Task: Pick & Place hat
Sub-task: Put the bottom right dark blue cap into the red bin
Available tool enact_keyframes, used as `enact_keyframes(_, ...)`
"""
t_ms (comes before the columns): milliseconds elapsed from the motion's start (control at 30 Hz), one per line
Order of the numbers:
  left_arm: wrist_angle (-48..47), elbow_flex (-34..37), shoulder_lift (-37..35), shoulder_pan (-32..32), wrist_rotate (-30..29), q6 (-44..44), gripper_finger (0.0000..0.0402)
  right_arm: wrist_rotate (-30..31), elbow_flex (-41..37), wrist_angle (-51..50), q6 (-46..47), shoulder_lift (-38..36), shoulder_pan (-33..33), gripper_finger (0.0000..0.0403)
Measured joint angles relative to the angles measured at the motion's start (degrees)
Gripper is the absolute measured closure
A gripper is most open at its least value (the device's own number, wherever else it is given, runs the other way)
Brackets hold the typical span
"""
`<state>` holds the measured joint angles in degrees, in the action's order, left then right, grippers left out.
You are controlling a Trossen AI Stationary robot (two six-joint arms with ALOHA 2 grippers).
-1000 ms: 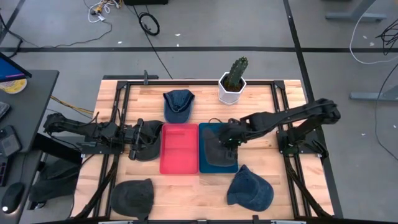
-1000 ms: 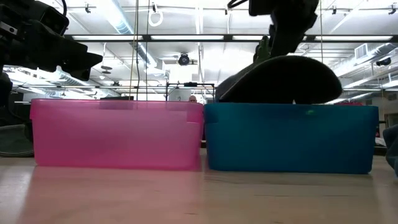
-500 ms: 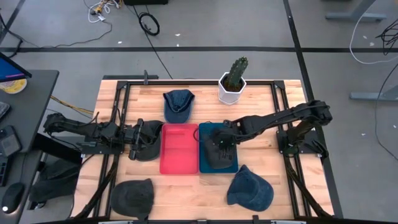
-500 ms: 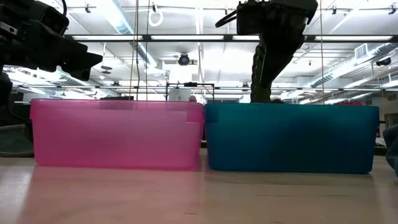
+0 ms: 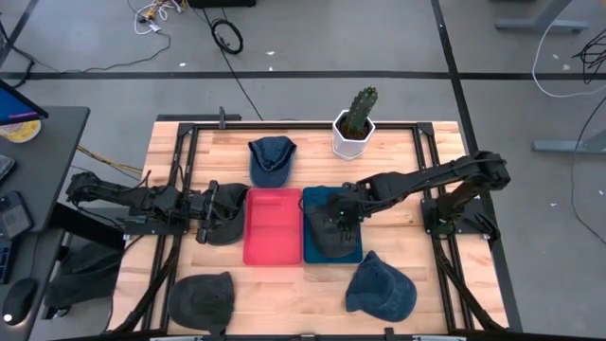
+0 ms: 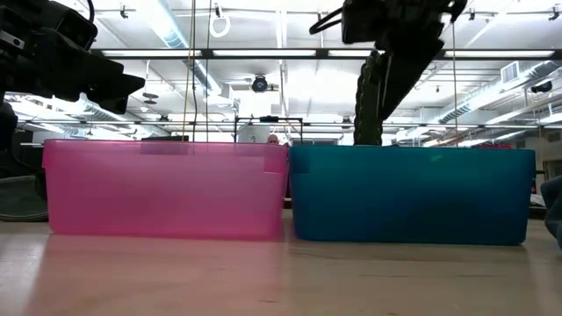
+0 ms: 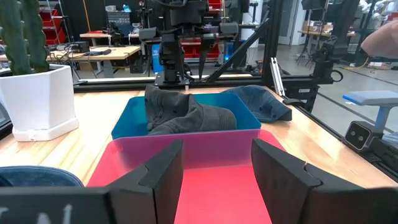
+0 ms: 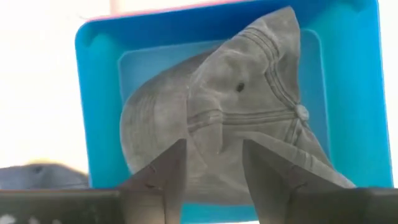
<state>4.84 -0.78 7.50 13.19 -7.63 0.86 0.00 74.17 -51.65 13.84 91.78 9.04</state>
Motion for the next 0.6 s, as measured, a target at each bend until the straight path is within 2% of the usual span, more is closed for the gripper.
enact_keyframes(333, 0.0, 0.0, 0.0, 0.0, 0.0, 0.0, 0.0209, 0.6, 0.0, -4.4, 2.0, -5.7, 0.4, 0.0253)
enact_keyframes(600, 0.0, 0.0, 0.0, 0.0, 0.0, 0.0, 0.0209, 0.5, 0.0, -5.0, 2.7, -9.5, 3.6, 0.0261)
